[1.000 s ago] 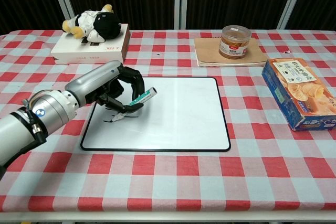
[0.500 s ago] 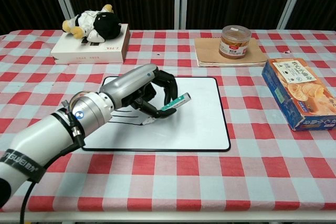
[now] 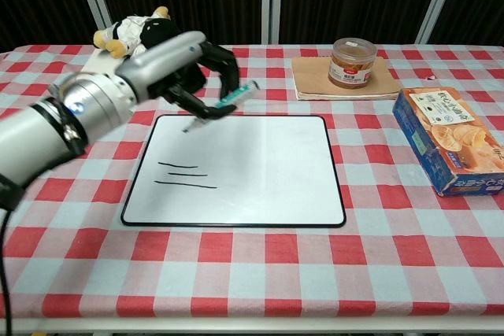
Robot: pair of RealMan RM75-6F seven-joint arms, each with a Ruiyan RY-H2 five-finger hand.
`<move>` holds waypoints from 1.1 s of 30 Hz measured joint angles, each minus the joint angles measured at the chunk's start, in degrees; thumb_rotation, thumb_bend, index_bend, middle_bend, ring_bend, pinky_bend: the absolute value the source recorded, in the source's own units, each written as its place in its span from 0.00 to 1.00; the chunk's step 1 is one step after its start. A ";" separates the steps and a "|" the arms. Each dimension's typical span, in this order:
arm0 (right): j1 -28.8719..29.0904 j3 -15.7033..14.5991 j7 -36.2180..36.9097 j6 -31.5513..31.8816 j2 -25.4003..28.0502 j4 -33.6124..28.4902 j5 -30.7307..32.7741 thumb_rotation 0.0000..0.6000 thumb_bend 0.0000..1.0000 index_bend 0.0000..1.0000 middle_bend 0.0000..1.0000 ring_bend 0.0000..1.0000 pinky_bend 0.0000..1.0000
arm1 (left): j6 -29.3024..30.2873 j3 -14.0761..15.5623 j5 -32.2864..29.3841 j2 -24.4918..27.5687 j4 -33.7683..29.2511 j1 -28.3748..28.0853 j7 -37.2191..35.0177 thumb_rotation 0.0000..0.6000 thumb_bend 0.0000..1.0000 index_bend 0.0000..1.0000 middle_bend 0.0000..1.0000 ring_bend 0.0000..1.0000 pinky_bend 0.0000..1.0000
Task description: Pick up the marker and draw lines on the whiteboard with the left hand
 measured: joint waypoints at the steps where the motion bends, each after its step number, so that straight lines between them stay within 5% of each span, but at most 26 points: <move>1: 0.12 0.00 0.15 -0.07 -0.21 0.13 -0.18 1.00 0.19 0.03 0.15 0.00 0.00 | -0.90 0.09 -0.79 2.18 -0.62 0.23 1.80 1.00 0.40 0.61 0.59 0.92 1.00; 5: 0.45 -0.08 0.82 -0.26 -1.15 0.86 -0.76 1.00 0.19 0.03 0.15 0.00 0.00 | -7.07 0.63 -7.50 10.53 -2.77 1.23 12.15 1.00 0.40 0.59 0.56 0.91 0.99; 13: 0.23 -0.19 0.54 0.38 -1.21 0.71 -1.08 1.00 0.19 0.03 0.15 0.00 0.00 | -15.79 1.20 -26.74 14.60 -2.78 1.87 27.74 1.00 0.38 0.50 0.49 0.89 0.97; 17: -0.16 -0.25 0.40 0.80 -1.12 0.53 -0.87 1.00 0.19 0.03 0.15 0.00 0.00 | -17.26 1.73 -32.18 14.68 -2.47 1.44 32.79 1.00 0.27 0.20 0.29 0.80 0.91; 22: -0.47 -0.17 0.18 1.27 -1.06 0.31 -0.65 1.00 0.19 0.03 0.15 0.00 0.00 | -15.13 1.42 -33.14 15.45 -6.06 1.53 33.68 1.00 0.23 0.12 0.18 0.60 0.89; 28: -0.77 0.03 0.09 1.69 -0.82 0.19 -0.21 1.00 0.20 0.03 0.15 0.00 0.00 | -7.39 0.80 -30.65 21.24 -16.32 4.30 32.58 1.00 0.21 0.13 0.17 0.41 0.65; 33: -1.00 0.12 0.01 1.55 -1.24 0.49 0.54 1.00 0.20 0.03 0.15 0.00 0.00 | 4.16 1.35 -23.68 26.52 -20.96 10.41 27.06 1.00 0.15 0.17 0.17 0.21 0.24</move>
